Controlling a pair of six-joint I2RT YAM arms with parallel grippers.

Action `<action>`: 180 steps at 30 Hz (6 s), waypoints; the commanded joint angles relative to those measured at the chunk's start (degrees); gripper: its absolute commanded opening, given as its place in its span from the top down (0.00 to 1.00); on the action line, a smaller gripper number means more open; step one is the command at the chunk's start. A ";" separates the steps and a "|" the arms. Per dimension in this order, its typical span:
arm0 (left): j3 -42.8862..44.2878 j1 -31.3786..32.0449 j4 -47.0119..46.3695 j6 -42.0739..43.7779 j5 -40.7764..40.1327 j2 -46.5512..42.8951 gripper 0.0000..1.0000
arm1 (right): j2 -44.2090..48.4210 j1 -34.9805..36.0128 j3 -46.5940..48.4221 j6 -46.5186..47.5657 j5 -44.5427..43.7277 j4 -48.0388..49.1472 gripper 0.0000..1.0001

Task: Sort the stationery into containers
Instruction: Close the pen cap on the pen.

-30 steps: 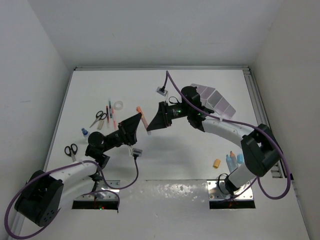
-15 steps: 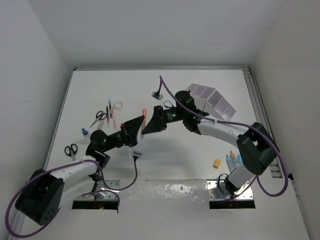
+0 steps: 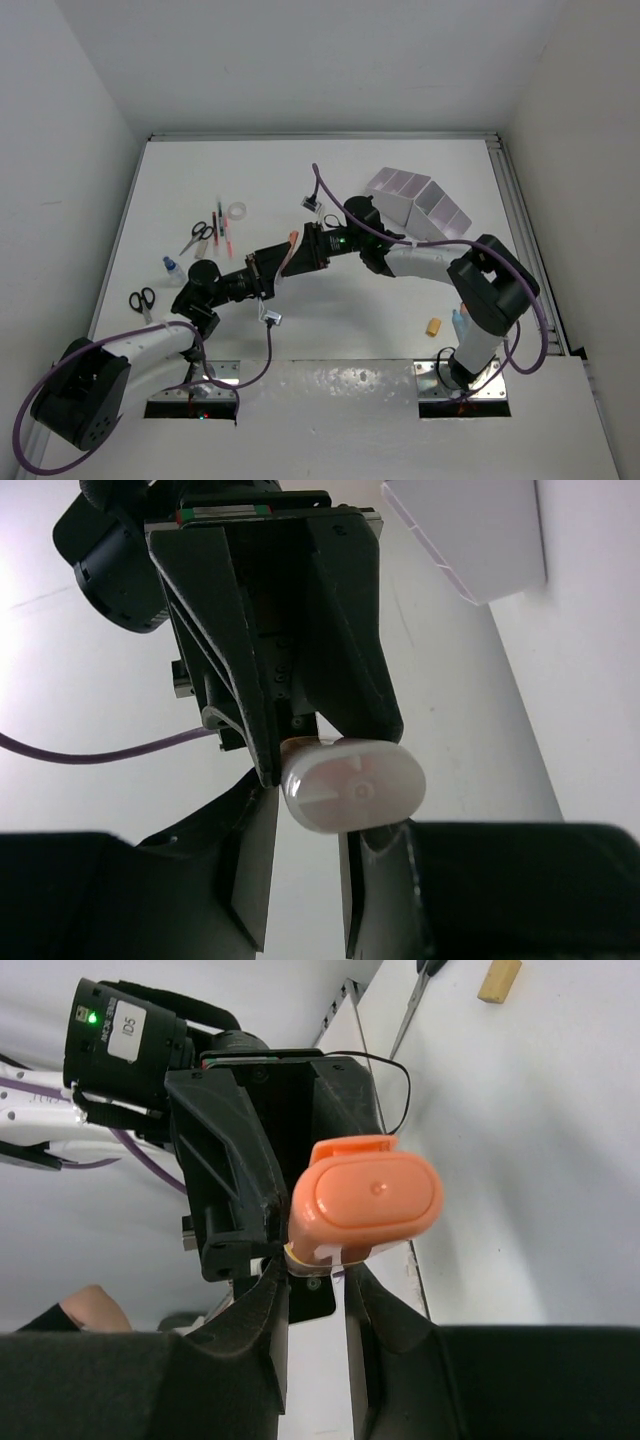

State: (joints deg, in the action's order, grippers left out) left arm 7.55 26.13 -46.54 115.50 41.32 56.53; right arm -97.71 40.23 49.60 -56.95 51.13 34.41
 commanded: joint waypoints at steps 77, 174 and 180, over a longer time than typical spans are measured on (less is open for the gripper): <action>39.56 4.19 42.06 -99.15 -13.63 2.79 0.32 | 17.64 -0.07 7.52 27.68 -49.55 -16.13 1.00; 17.76 -0.82 -11.02 -132.20 -4.15 -2.39 1.00 | 18.35 0.38 52.69 70.74 -23.01 -78.53 0.60; 17.76 -0.55 -12.08 -133.69 -1.95 -2.31 1.00 | 18.17 0.11 50.94 71.98 -18.00 -73.71 0.03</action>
State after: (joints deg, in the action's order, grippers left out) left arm 25.28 25.65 -54.50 -16.73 36.58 55.00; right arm -78.76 40.69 100.79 12.25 28.95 -40.84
